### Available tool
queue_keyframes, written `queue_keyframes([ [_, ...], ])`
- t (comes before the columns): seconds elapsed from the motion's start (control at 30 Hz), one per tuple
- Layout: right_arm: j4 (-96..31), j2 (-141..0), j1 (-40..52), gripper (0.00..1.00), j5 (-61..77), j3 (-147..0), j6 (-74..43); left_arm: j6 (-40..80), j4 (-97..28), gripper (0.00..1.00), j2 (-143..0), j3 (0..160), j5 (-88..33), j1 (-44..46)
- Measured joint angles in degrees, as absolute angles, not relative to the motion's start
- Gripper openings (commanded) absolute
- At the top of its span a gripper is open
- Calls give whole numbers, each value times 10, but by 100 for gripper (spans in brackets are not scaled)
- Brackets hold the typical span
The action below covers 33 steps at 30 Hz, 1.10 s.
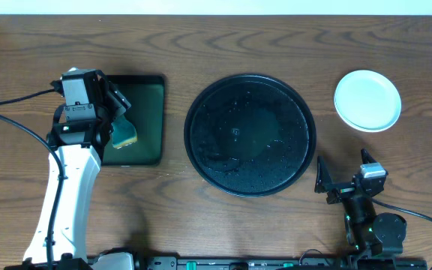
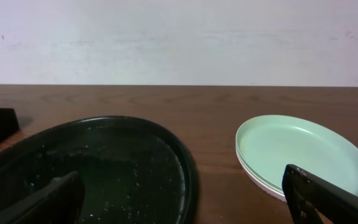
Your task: Clean dirty plates on tray and stack at the side
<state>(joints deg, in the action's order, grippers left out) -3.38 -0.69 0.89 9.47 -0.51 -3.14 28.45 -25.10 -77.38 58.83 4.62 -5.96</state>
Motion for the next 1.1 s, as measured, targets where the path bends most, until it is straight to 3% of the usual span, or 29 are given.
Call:
queue_keyframes([
  [0.33,-34,-7,9,99,94,-5,-31,284,-256,81,-774,588,50,-60],
  [0.57,-34,-7,9,99,94,-5,-31,284,-349,81,-748,579,53,-57],
  [1.1,-34,-6,9,99,92,-5,-31,173,-226,81,-321,264,30,-25],
])
